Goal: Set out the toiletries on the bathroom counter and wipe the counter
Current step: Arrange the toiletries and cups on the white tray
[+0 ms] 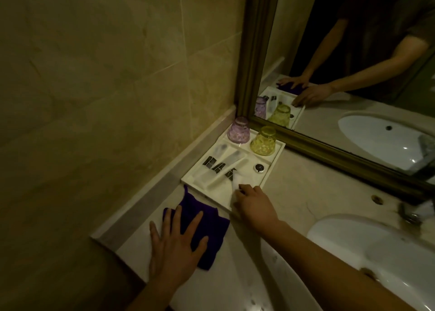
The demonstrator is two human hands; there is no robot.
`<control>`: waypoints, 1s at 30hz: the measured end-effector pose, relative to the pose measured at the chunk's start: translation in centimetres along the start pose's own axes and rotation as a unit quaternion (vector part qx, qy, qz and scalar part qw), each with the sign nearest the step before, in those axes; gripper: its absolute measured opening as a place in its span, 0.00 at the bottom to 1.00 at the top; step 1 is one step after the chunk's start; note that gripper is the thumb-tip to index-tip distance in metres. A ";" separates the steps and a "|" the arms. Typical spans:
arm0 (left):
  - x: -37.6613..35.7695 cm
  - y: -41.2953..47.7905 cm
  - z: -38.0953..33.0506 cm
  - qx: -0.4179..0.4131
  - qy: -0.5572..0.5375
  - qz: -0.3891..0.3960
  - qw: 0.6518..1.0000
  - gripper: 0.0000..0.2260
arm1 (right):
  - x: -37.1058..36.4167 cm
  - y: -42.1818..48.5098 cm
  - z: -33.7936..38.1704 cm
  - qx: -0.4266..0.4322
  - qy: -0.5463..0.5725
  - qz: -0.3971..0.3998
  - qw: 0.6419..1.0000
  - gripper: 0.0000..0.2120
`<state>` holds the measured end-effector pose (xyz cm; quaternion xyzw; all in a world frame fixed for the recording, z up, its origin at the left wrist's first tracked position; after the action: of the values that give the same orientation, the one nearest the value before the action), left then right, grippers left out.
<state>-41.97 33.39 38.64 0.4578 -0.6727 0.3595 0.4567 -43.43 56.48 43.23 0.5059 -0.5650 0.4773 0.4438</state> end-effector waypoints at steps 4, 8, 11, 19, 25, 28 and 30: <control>0.2 0.0 -0.1 0.000 -0.006 -0.003 1.000 0.30 | 1.2 0.4 -0.8 -0.013 0.057 -0.046 0.997 0.20; 0.3 -0.1 -0.2 0.000 -0.012 -0.002 1.000 0.29 | 2.1 1.1 -1.7 -0.001 0.001 -0.017 1.000 0.16; 0.5 -0.1 -0.2 0.005 -0.008 0.004 1.000 0.30 | 2.0 1.1 -1.1 0.010 0.011 -0.017 1.000 0.12; 0.8 -0.1 -0.5 0.017 -0.005 0.019 1.000 0.30 | 1.8 1.7 1.4 -0.070 0.071 -0.007 0.995 0.10; 0.9 -0.1 -0.5 0.010 -0.017 0.009 1.000 0.31 | 0.8 1.4 -0.3 -0.043 0.061 -0.096 0.993 0.12; 0.7 0.0 -0.3 0.010 -0.018 0.008 1.000 0.31 | 0.0 1.3 -1.0 -0.018 0.057 -0.081 0.995 0.15; 0.6 0.0 -0.2 0.012 -0.020 0.007 1.000 0.31 | -0.1 1.3 -1.4 -0.024 0.072 -0.080 0.994 0.16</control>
<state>-42.00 33.44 39.28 0.4655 -0.6805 0.3617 0.4353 -44.73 57.88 43.18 0.5029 -0.5005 0.4622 0.5319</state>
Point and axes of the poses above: each hand's wrist, its own y-axis towards the middle knuckle, its own x-axis out of the back of the hand, z = x × y, the point moved 3 cm from there along y, towards the middle knuckle, and after that the axes turned 11 degrees about -y, right-handed, at the moved point
